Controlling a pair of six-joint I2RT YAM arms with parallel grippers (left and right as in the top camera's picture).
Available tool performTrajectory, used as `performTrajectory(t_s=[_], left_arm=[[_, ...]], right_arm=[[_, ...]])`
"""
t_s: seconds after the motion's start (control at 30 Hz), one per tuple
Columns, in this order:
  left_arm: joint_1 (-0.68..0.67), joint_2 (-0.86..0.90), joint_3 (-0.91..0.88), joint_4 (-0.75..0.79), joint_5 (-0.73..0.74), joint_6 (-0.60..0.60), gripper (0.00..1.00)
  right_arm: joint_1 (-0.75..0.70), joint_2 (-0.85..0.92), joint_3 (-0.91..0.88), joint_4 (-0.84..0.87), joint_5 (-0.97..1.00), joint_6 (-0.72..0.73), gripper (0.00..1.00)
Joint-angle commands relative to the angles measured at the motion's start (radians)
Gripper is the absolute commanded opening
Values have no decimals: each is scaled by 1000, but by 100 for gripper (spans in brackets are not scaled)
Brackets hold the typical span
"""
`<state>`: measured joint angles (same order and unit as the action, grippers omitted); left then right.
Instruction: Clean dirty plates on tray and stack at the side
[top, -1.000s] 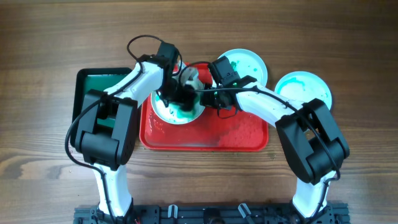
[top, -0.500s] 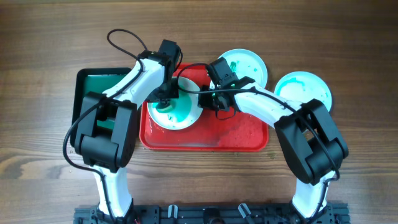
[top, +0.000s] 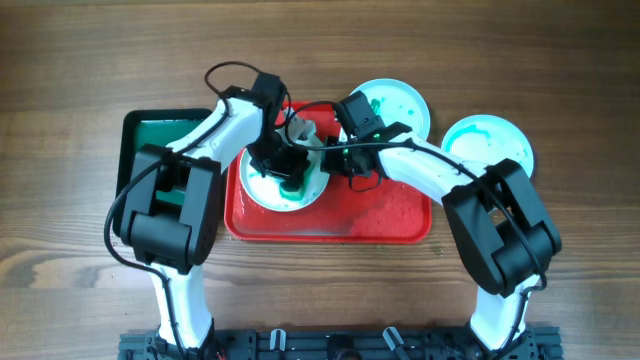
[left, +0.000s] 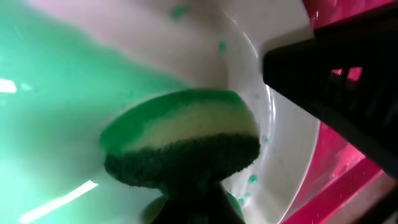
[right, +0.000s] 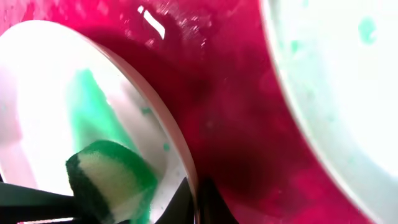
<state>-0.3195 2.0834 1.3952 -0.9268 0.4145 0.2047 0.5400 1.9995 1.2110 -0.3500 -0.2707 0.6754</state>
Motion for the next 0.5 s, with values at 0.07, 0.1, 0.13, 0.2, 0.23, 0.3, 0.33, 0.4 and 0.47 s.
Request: performTrajectory(t_s=[0.07,0.1,0.13,0.2,0.23,0.3,0.33,0.4,0.47], left_arm=[[-24,52,-28,60,-492,-359,4],[-24,52,-28,60,-582,-427,4],[-24,52,-28,60,-664,-491,4],[-24,52,-28,60,-789,-595,4],[-24,52,-28,60,-868,-672,4],[-24,52,-28,60,-911,-716,4],[-24,52,-28,61,-914,-719,4],[-24,52,-28,68,-898,-710,4],[-24,52,-28,68,-768,-584,4]], right_arm=[[-1,26,14,16,-15,13,4],[-1,26,14,16,-15,12,4],[-1,26,14,15,-15,13,4],[-1,26,14,14,-15,12,4],[-1,26,14,14,-15,12,4],[-1,26,14,14,-15,12,4],[-1,26,14,14,-15,12,4],[-1,26,14,14,-15,12,4],[-1,26,14,14,-15,11,5]])
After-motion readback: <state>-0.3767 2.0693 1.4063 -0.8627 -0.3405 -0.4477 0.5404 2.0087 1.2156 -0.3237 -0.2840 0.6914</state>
